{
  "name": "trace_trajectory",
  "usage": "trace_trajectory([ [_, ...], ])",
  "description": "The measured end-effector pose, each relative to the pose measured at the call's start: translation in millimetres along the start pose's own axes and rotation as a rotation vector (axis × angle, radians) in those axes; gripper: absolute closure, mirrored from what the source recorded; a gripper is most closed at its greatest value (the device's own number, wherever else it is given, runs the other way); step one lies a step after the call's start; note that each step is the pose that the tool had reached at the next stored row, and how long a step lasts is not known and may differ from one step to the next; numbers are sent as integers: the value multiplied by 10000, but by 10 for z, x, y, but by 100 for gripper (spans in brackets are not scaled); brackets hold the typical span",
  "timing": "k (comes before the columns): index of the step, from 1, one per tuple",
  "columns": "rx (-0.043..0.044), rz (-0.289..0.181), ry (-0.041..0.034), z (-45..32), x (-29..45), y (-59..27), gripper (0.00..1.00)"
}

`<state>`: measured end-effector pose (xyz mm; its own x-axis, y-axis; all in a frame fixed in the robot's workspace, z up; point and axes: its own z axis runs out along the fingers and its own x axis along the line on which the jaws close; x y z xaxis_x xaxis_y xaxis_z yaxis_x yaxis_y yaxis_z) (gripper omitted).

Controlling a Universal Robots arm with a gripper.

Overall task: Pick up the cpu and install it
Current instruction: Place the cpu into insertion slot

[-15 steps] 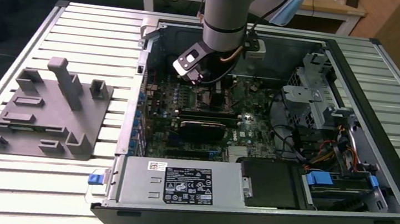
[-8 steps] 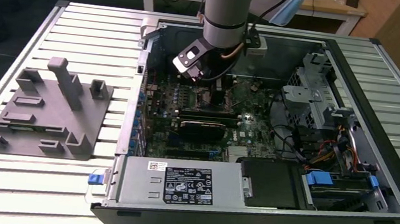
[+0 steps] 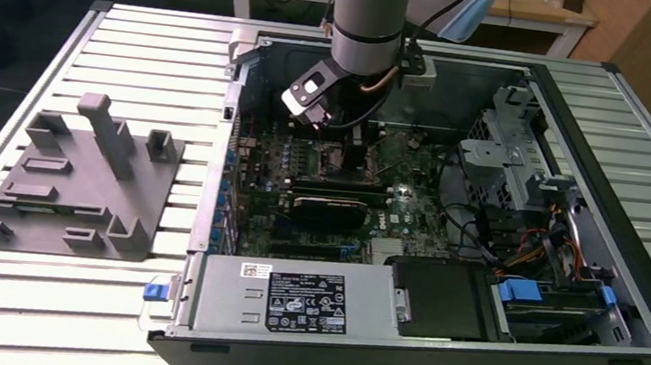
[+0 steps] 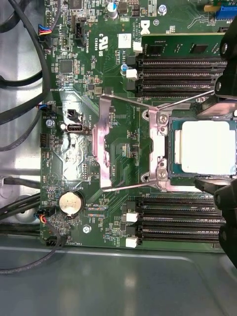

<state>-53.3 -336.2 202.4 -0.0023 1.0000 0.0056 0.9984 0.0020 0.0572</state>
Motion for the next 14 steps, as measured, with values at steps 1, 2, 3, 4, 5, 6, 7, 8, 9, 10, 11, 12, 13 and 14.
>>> trace_trajectory([
  [1,1,0,0,0,0,0,38],
  [2,1,0,0,0,0,0,38],
  [3,1,0,0,0,0,0,40],
  [4,1,0,0,0,0,0,40],
  [5,1,0,0,-1,0,0,47],
  [6,1,0,-1,-1,0,0,53],
  [7,1,0,-1,-1,0,0,58],
  [8,1,0,0,-1,0,0,58],
  [9,1,0,-1,-1,0,0,64],
  [10,1,0,-1,-1,0,0,70],
  [11,1,0,0,-1,0,0,70],
  [12,1,0,-1,-1,0,0,76],
  [13,1,0,0,-1,0,0,82],
  [14,1,0,0,-1,0,0,82],
])
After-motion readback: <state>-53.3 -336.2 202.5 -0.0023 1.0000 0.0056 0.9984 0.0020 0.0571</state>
